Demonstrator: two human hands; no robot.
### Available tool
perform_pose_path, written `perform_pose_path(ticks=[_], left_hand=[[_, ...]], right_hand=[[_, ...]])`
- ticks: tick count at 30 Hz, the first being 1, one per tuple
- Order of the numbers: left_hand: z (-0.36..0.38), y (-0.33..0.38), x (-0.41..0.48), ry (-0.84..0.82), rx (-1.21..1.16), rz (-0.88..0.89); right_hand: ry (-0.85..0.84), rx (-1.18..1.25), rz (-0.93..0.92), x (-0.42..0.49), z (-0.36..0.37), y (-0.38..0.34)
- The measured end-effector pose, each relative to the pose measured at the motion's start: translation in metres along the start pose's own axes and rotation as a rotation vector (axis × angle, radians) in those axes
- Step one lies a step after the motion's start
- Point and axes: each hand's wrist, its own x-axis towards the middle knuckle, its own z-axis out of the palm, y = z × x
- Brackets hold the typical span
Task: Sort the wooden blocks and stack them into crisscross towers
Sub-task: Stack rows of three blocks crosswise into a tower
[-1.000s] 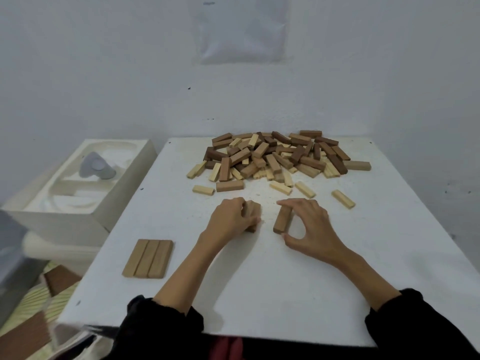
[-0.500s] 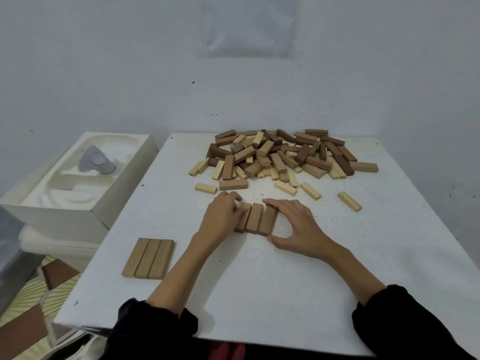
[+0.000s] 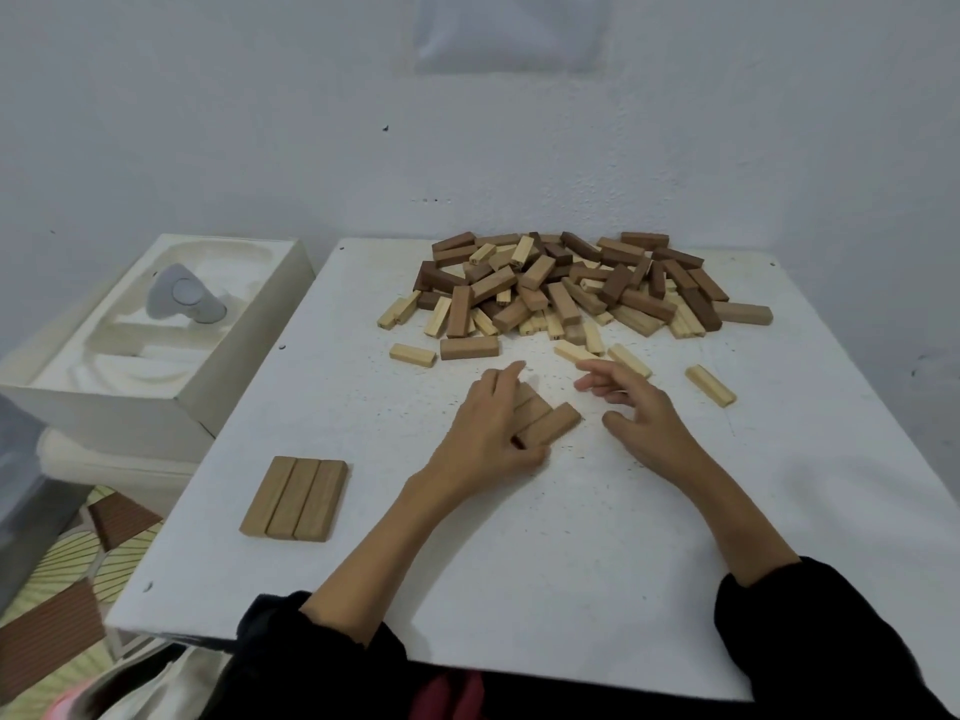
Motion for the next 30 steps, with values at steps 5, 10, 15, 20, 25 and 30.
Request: perform_pose_path(ticks=[5, 10, 15, 20, 25, 30], left_hand=[[-0.017, -0.006, 0.004, -0.246, -0.121, 0.143], [-0.013, -0.014, -0.003, -0.312, -0.108, 0.122], [-0.006, -0.018, -0.009, -0.157, -0.129, -0.102], [-0.005, -0.036, -0.010, -0.252, 0.134, -0.006], [-0.001, -0.029, -0.015, -0.262, 0.245, 0.048], [0.005, -0.024, -0.017, -0.265, 0.334, 0.011]], right_hand=[[-0.336, -0.087, -0.020, -0.007, -0.009, 0.001], [-0.236, -0.094, 0.076, -0.014, -0.002, -0.003], [-0.189, -0.329, 0.086, -0.019, 0.008, 0.001], [-0.315, -0.345, 0.037, -0.019, -0.016, 0.005], [-0.267, -0.475, -0.023, -0.019, -0.007, 0.008], [-0.262, -0.543, -0.022, -0.019, -0.006, 0.008]])
